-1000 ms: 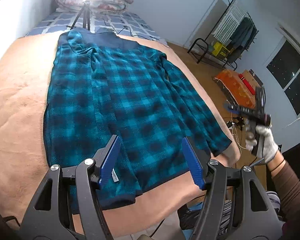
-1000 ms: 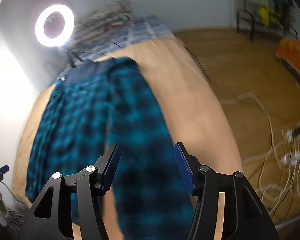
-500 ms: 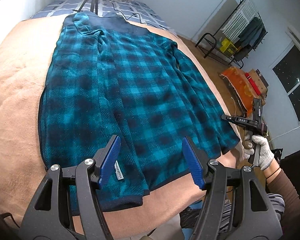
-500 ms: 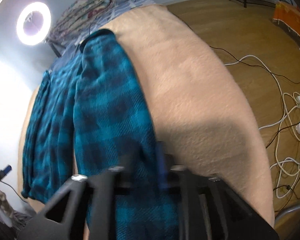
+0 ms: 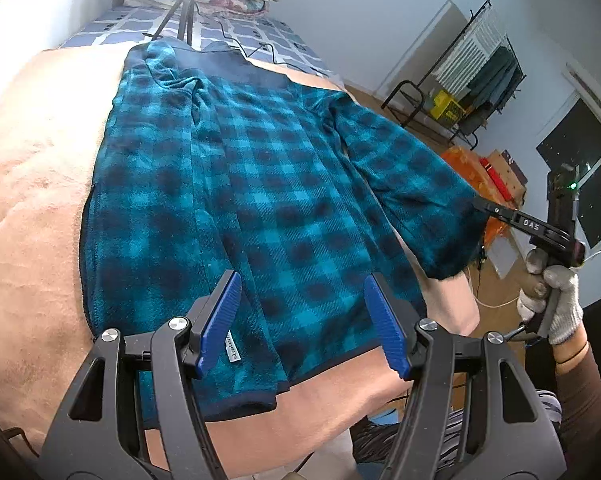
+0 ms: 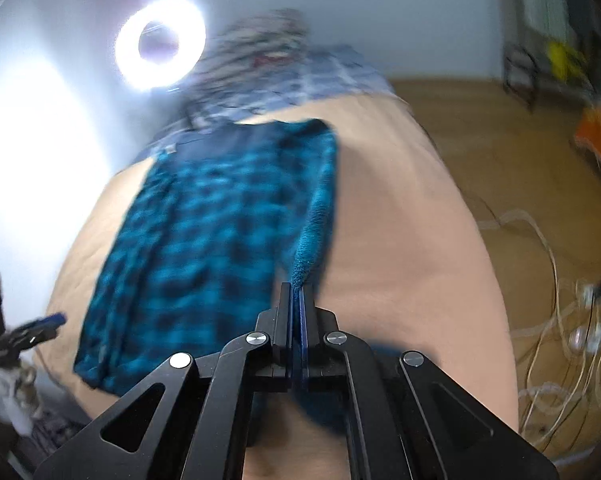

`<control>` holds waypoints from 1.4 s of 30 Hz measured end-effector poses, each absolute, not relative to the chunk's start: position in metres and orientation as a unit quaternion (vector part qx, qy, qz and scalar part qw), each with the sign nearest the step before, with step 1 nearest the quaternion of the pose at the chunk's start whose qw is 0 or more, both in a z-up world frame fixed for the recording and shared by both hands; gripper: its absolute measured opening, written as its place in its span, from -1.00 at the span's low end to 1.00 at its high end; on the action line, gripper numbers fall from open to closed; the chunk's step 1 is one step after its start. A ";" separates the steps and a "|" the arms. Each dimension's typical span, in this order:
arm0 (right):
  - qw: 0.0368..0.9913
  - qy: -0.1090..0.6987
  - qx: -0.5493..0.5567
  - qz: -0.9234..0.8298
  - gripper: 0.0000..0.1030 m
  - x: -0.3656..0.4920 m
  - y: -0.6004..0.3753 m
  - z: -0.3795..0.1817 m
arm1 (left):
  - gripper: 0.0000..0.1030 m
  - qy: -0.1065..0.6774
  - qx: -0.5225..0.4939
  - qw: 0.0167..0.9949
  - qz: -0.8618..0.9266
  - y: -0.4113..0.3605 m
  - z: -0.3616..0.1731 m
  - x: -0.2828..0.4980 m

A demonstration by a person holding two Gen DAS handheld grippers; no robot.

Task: Fold large clothes
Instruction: 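Grasp the sleeve cuff with the right tool and lay it onto the body, then open the right tool and release the sleeve on the jacket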

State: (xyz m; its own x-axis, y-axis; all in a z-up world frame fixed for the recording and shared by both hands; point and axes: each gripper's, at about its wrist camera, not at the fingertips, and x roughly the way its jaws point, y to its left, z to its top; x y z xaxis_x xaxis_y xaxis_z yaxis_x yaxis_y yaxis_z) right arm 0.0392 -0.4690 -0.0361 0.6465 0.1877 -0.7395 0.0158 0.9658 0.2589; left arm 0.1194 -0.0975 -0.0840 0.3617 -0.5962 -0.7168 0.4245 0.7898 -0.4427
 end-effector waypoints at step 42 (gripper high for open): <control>0.770 0.538 0.155 0.306 -0.31 0.047 -0.356 -0.124 | 0.28 0.508 -0.179 0.786 -0.303 -0.106 -0.122 0.130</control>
State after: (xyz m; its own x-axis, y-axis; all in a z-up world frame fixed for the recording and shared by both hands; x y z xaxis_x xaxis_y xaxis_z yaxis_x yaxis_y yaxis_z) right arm 0.0470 -0.3562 -0.1245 0.2330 0.6387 -0.7333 -0.3044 0.7641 0.5688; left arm 0.1296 -0.1065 -0.1221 0.3002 -0.6584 -0.6902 0.2941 0.7522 -0.5897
